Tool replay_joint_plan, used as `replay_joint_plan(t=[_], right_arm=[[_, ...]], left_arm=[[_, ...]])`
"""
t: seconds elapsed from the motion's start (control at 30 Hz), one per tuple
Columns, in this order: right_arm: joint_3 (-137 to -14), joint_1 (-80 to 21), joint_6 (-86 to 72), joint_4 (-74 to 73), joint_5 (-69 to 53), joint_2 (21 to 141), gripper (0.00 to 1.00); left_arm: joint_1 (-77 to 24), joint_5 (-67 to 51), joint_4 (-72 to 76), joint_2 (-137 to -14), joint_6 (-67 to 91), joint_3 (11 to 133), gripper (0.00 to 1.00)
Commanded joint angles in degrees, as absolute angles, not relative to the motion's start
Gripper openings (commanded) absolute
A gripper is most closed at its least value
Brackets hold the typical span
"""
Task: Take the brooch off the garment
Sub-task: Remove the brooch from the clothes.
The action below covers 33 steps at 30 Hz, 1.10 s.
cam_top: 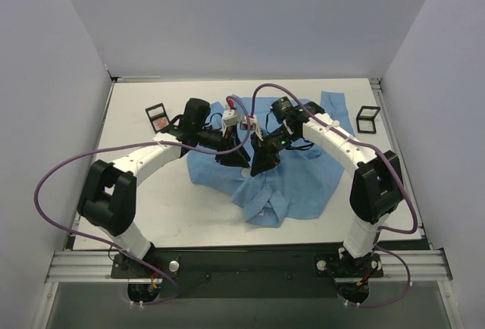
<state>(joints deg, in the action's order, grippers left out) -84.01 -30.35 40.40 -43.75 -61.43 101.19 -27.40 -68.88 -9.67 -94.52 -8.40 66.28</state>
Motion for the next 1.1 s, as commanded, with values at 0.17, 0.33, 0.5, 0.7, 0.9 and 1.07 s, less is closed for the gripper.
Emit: replay_joint_plan(t=[0.17,0.33,0.5,0.7,0.9,1.07], right_arm=[[-85.4,-29.9,40.8,-44.5,-62.9,100.5,0.0],[-85.4,-29.7,40.5,-44.2,-62.9,100.4,0.0],[-85.5,-29.7,40.1,-43.9,-62.8,100.5,0.0],[-85.3,-29.8,39.5,-43.2,-62.8,100.1,0.0],[-85.1,-29.2,38.8,-42.4,-62.8,99.4,0.0],[-83.9,-28.7,38.4,-41.3,-63.4,98.5,0.0]], left_arm=[[-28.7,-68.6,-17.6,-94.9,-16.3,70.1,0.4],[-29.3,-67.0,-18.1,-94.7,-16.8,70.1,0.34],[-29.9,-65.9,-17.8,-94.8,-16.5,70.0,0.29],[-30.4,-64.5,-18.7,-94.9,-17.5,70.5,0.07],[-30.5,-64.2,-19.2,-95.0,-17.8,70.9,0.0],[-30.4,-63.8,-19.9,-94.9,-18.1,70.9,0.39]])
